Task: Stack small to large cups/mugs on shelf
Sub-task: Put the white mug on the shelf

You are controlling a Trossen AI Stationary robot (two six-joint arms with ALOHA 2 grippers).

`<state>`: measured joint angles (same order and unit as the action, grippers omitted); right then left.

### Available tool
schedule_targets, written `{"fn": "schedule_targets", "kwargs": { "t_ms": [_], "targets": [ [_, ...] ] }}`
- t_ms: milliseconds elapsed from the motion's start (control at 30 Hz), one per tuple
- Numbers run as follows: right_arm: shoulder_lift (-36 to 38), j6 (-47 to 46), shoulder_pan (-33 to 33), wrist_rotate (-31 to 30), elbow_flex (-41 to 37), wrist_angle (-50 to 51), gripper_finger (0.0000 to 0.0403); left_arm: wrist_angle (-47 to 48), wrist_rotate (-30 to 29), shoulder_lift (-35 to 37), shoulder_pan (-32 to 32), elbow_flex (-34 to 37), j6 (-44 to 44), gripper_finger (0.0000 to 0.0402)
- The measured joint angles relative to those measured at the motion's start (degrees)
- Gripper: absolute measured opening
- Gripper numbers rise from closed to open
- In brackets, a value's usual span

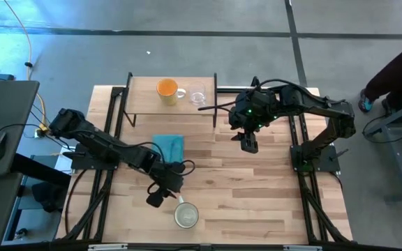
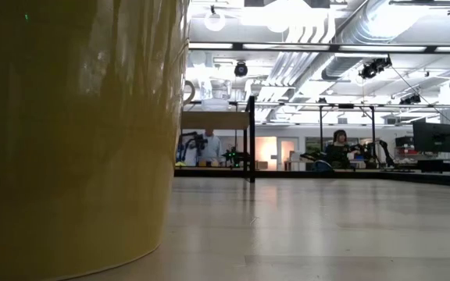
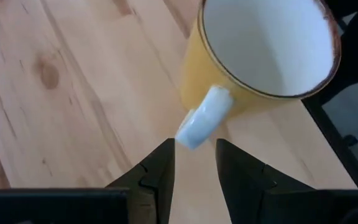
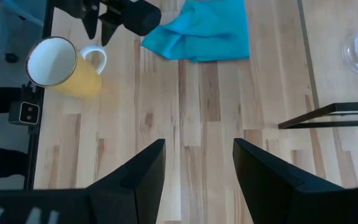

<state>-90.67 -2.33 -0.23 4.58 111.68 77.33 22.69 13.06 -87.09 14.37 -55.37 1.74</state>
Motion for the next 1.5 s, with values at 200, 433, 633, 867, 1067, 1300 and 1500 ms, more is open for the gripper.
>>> {"fn": "schedule_targets", "kwargs": {
  "t_ms": [200,433,633,867,1067,1300,1500],
  "targets": [
    [0.00,-0.25,0.00,0.00,0.00,-0.01,0.0181,-1.75,0.02,-0.73,0.01,0.03,-0.02,0.0106],
    [0.00,-0.74,0.00,0.17,0.00,-0.03,0.0181,-3.22,0.53,-2.69,1.10,-0.16,0.59,0.0106],
    [-0.01,-0.68,0.00,0.20,-0.01,-0.19,0.0181,-3.78,1.17,-4.11,1.95,-0.07,0.40,0.0106],
    [-0.02,-0.68,0.00,0.20,-0.02,-0.25,0.0181,-5.37,1.05,-4.33,1.79,-0.07,-0.49,0.0106],
    [-0.02,-0.70,0.00,0.20,-0.02,-0.27,0.0181,-6.28,0.96,-4.33,1.79,-0.07,-1.11,0.0106],
    [-0.02,-0.92,0.00,0.20,-0.02,-0.30,0.0181,-6.28,0.78,-4.33,1.79,-0.07,-1.14,0.0105],
    [-0.02,-1.75,0.25,0.20,-0.02,-0.29,0.0181,-6.40,0.30,-4.33,1.81,-0.07,-1.50,0.0046]
  ]
}}
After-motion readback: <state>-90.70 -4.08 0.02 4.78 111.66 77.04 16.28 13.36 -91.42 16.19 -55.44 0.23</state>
